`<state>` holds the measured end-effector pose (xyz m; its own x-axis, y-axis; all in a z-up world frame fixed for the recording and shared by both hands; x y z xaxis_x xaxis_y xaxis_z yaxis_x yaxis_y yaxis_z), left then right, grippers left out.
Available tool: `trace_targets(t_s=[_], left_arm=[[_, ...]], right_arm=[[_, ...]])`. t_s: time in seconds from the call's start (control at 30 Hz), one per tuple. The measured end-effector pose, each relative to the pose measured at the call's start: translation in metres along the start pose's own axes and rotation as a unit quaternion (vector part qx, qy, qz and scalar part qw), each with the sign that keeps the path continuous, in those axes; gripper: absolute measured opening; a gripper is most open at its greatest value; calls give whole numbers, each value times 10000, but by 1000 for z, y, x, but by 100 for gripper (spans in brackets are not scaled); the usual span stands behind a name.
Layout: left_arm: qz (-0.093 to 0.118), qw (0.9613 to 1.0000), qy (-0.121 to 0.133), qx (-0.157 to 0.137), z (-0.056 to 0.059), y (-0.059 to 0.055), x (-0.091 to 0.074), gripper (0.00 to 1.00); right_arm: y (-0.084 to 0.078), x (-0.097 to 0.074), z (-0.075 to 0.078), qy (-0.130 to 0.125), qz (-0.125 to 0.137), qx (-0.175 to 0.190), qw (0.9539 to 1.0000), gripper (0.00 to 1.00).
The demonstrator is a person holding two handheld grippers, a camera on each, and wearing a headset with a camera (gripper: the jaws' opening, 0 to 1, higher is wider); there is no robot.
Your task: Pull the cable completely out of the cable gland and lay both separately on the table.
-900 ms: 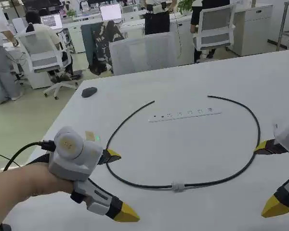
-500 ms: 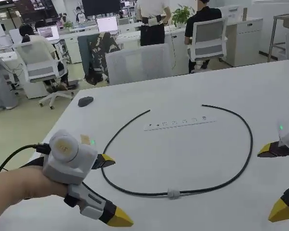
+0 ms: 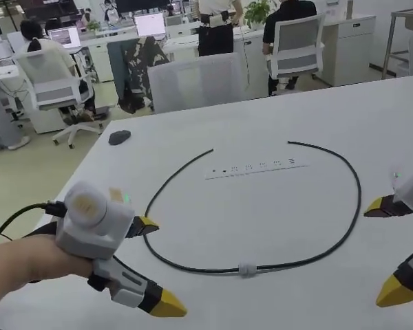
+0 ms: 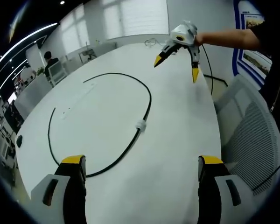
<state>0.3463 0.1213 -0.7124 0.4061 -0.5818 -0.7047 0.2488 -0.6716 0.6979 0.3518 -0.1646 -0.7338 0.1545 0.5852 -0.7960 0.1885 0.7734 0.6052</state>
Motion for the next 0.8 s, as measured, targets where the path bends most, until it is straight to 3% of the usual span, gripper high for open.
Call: trace_targets(t_s=[0.2,0.3,0.37,0.4,0.43,0.5,0.6,0.8], left_arm=[[49,9999,-91,-53,4,-1,4,100],[295,9991,-69,-300,2,4,9,100],[275,9992,-71,-264,3,2,12,100],[258,9995,-42,-171,2,0,14,100],[239,9996,-32,-152,3,0,15,100],[253,9996,-24,-135,1,0,16,100],[318,9992,-13,-224,-2,1,18,100],[348,9989,-39,-318,-4,-1,27,100]], right_arm=[[0,8,3,96,32,134,9999,99],[4,11,5,71,107,17,9999,99],[8,13,9,20,143,-10,9999,99],[7,15,5,203,124,318,9992,99],[7,16,7,218,103,418,9988,99],[10,18,15,33,105,205,9997,99],[12,24,15,132,104,238,9996,99],[20,44,11,287,91,-33,9995,97]])
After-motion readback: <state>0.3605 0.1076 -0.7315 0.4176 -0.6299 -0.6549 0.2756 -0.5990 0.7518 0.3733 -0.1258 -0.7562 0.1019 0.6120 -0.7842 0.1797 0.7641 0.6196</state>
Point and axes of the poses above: the centre of the closed fingertips' face, and the gripper's own axes: x roughly forward along the fingers, z roughly to its right, y roughly out of its top, the point moved 2 cm from there along -x, roughly backward along the fingers, and after that the axes turned 5 degrees about y, right-handed, at the moved point
